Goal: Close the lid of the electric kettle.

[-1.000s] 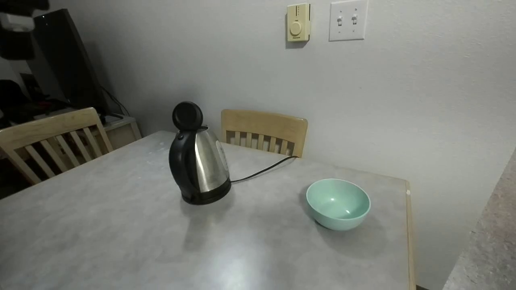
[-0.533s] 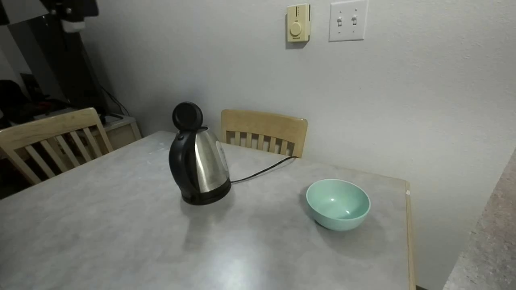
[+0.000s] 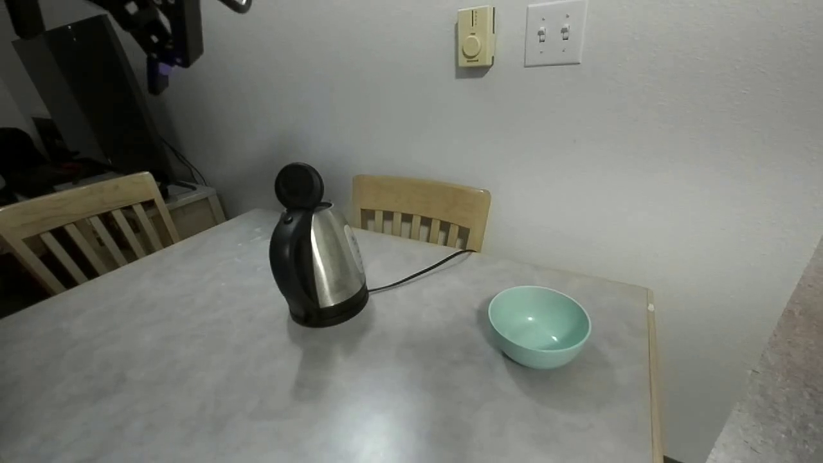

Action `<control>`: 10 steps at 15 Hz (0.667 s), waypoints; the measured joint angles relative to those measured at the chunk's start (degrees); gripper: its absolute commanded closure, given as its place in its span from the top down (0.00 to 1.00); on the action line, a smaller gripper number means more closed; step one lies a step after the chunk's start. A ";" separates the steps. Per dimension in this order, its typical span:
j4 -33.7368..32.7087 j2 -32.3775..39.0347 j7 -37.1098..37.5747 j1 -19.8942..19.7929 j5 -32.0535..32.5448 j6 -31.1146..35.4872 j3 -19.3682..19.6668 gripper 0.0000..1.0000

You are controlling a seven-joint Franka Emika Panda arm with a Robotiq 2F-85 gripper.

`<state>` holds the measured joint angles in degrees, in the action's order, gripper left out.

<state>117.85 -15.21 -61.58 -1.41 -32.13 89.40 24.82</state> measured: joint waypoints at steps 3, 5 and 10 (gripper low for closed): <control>-0.14 2.35 -2.33 -0.23 0.06 -0.21 -1.33 1.00; -0.18 3.63 -3.16 -0.53 1.45 -0.21 -2.94 1.00; -0.18 6.72 -6.84 -0.62 3.65 2.87 -7.05 0.73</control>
<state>117.67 -8.49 -68.42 -2.03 -28.49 92.27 17.77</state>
